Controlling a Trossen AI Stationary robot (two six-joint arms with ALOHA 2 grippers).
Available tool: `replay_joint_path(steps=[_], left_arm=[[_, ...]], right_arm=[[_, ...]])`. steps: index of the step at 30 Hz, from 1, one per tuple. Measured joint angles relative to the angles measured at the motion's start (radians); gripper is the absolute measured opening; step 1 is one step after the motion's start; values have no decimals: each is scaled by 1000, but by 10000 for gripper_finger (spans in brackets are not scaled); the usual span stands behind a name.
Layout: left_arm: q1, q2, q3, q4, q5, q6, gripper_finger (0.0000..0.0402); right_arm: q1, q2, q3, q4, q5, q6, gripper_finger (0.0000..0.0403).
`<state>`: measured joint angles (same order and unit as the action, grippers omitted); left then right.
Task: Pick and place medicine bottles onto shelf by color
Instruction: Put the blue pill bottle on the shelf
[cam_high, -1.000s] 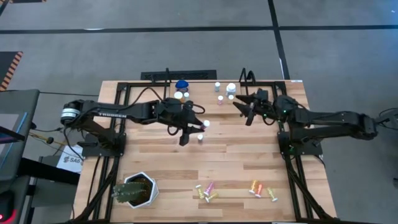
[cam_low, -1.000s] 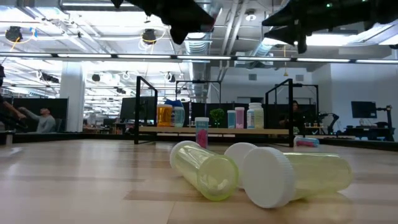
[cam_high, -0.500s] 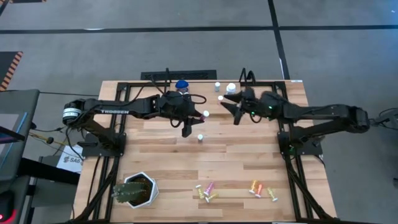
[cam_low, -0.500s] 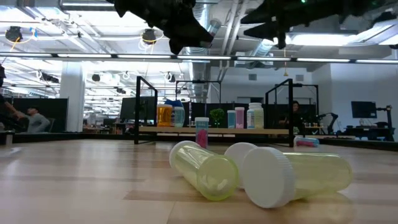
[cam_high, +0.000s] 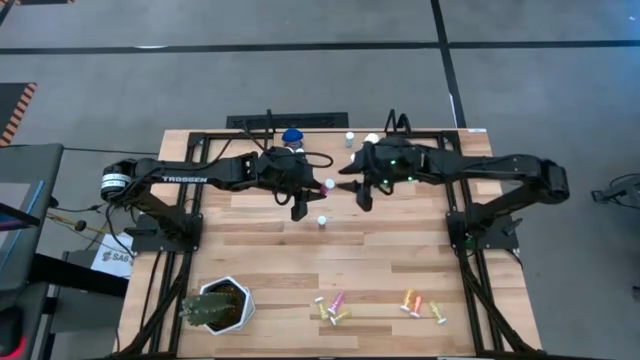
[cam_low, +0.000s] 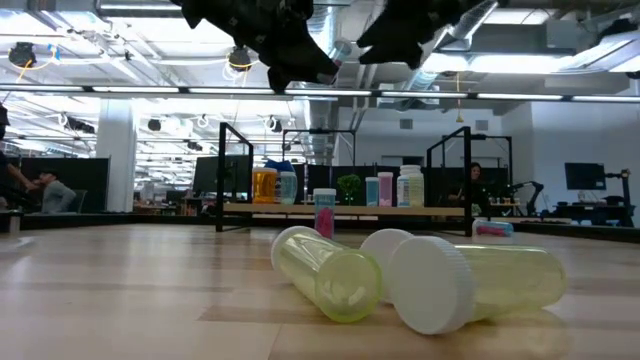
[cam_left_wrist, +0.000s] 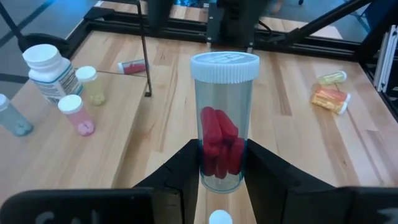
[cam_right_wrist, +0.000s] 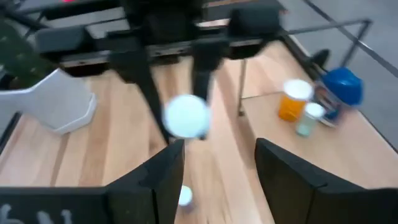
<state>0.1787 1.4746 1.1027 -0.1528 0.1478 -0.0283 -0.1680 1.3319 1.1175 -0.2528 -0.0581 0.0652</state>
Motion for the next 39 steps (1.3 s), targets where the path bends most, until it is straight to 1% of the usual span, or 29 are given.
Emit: replay_joint_path(steps=[6,14,18,22,31,34,39], left_arm=[[0,0,0,-13,0,-13,96],[-18,0,0,-18,-3,-9,96],[-24,0,0,-19,-7,-9,96],[-25,0,0,-22,-27,-7,96],[-25,0,0,-18,-60,-2,96],[-25,0,-1,-17,-63,-2,96],[-26,0,-1,-15,-92,-2,106]], right_arm=[[31,59,56,1,-6,-64,216],[31,145,115,-3,-6,-78,216],[31,162,133,-4,-6,-100,214],[32,160,135,-16,-6,-99,197],[31,154,135,-32,-5,-92,123],[31,154,135,-33,-5,-92,117],[30,154,136,-40,-5,-92,132]])
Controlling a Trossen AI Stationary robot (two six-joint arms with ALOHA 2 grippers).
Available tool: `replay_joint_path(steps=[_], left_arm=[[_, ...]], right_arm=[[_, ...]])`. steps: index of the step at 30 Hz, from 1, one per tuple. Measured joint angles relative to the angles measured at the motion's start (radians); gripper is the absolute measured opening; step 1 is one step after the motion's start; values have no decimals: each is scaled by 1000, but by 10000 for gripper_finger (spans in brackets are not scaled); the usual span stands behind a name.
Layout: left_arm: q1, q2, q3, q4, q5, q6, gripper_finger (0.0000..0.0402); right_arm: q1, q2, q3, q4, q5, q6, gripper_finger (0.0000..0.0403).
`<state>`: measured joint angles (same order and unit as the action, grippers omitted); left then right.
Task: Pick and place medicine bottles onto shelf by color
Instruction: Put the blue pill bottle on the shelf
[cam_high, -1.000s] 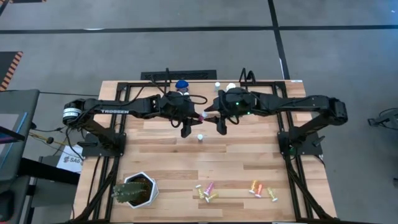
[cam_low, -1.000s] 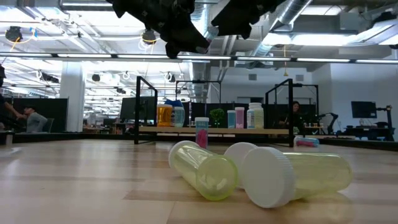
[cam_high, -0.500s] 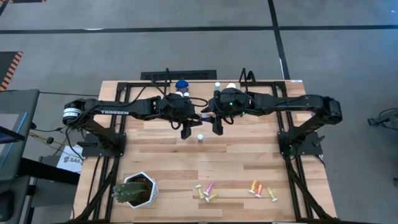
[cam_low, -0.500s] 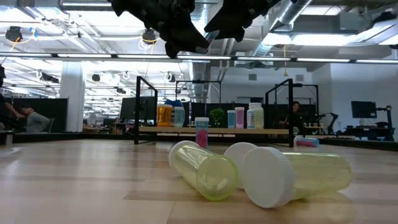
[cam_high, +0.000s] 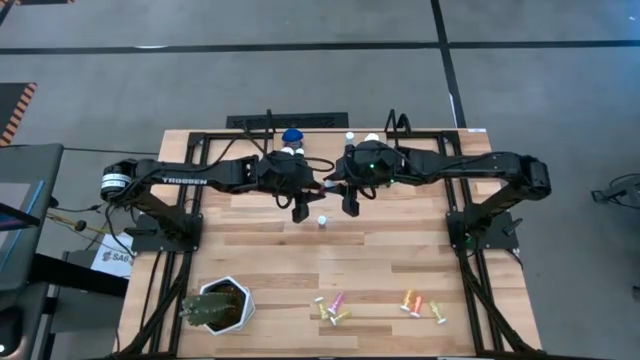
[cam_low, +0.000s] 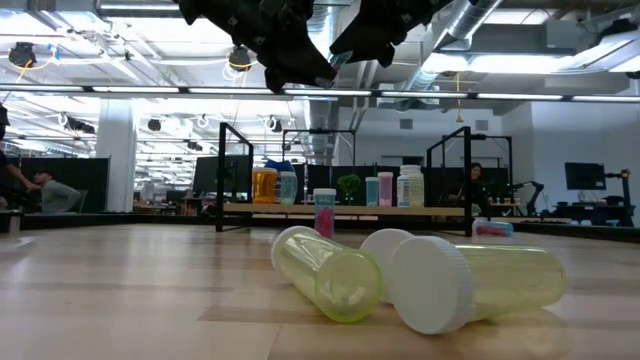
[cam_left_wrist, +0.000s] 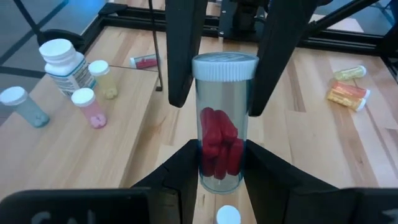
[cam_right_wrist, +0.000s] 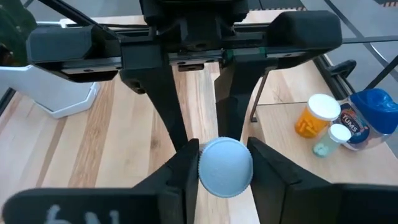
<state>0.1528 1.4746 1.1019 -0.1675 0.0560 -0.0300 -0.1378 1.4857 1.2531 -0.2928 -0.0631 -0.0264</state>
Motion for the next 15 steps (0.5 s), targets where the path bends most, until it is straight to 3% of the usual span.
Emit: replay_joint_path(steps=[15], left_arm=[[1,0,0,-9,-20,-29,227]], right_arm=[[-106,-47,11,-178,23,26,131]])
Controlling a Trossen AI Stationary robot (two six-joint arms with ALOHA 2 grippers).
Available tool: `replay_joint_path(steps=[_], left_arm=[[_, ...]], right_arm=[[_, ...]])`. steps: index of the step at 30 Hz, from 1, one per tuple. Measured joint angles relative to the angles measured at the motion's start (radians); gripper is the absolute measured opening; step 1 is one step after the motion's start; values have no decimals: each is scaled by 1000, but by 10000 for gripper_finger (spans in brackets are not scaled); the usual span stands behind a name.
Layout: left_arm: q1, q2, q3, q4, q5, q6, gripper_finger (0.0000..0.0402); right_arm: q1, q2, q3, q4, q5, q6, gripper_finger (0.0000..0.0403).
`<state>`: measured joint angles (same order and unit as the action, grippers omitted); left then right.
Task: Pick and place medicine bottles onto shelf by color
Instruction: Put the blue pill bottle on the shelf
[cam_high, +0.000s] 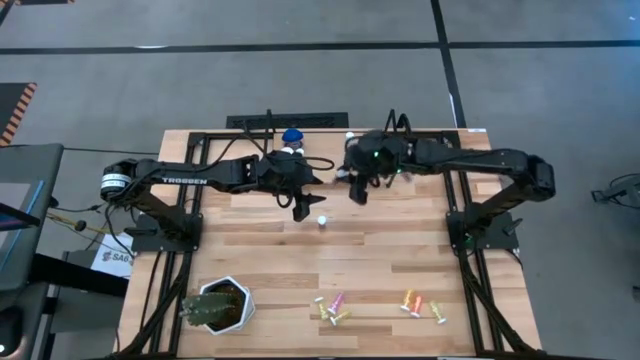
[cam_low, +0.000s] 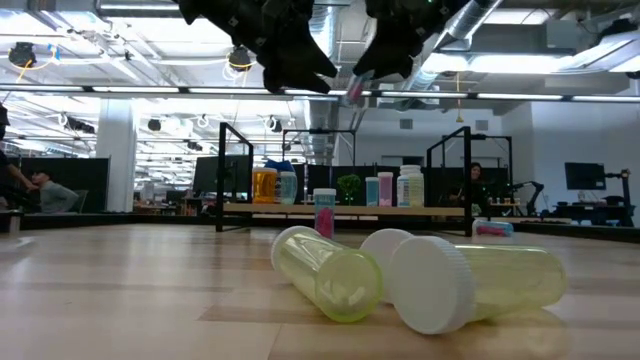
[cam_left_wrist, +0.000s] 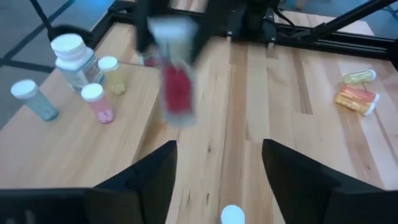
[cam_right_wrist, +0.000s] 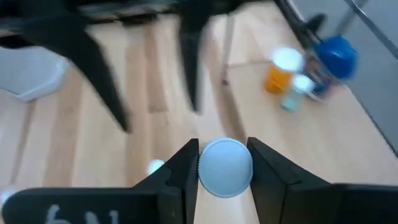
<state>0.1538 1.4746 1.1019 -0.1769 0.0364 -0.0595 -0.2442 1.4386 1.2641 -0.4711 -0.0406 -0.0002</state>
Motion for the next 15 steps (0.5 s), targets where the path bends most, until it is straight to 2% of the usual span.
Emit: replay_joint_path(steps=[6,10,15], left_arm=[[0,0,0,-77,-71,-46,235],[0,0,0,-124,-132,-73,233],[0,0,0,-153,-143,-100,233]], right_arm=[[-137,-19,30,-78,164,0,135],[-252,-4,32,-65,177,5,135],[-395,49,32,-59,177,61,135]])
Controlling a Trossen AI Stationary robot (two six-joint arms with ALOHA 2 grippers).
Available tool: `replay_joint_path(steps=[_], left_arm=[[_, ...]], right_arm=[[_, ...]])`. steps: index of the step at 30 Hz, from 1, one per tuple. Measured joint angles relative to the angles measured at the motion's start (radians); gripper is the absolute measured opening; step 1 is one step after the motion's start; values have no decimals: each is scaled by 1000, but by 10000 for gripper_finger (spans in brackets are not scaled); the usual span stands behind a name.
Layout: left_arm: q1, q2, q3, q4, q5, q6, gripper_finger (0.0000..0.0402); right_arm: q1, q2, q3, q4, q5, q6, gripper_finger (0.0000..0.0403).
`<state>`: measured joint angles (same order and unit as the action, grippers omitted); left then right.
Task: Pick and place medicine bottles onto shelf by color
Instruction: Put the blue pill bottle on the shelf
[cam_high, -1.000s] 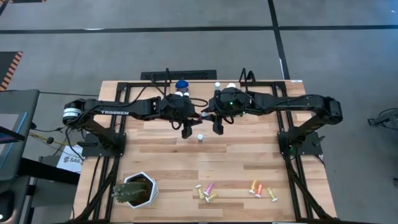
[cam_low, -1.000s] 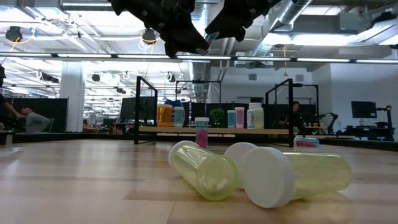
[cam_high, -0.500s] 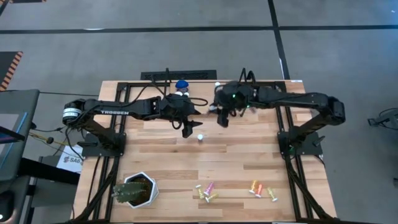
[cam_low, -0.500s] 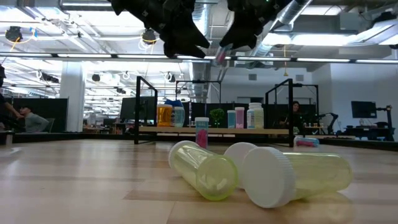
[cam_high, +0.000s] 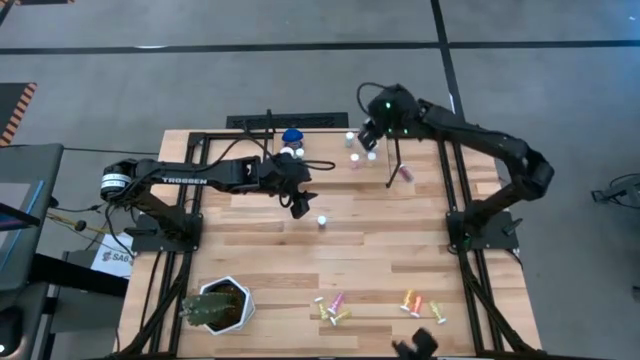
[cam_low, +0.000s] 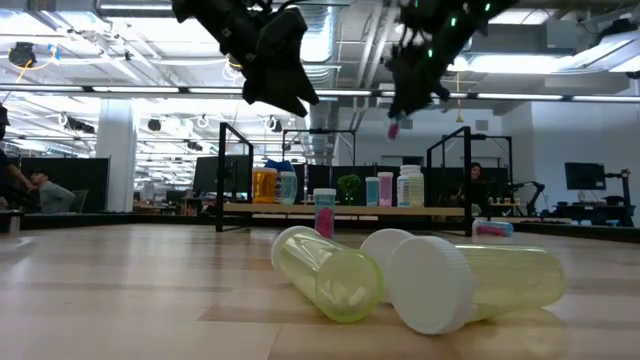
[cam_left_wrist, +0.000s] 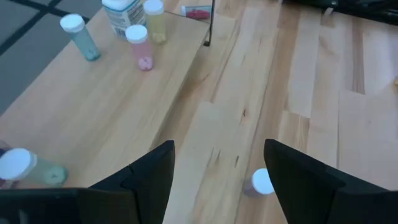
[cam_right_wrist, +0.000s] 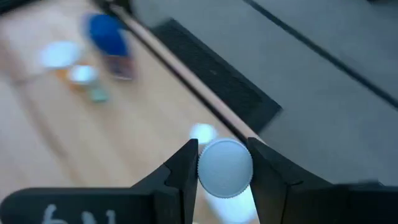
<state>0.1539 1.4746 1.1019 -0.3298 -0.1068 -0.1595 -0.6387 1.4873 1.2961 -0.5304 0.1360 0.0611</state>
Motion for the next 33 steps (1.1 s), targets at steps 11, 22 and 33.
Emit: replay_joint_path(steps=[11,22,33], left_arm=[[0,0,0,-36,-11,-22,232],[0,0,0,-85,-14,-38,232],[0,0,0,-107,-14,-48,232]], right_arm=[[-108,180,42,59,-3,63,136],[-84,357,228,-64,-3,8,136],[-89,379,242,-162,-15,-327,136]])
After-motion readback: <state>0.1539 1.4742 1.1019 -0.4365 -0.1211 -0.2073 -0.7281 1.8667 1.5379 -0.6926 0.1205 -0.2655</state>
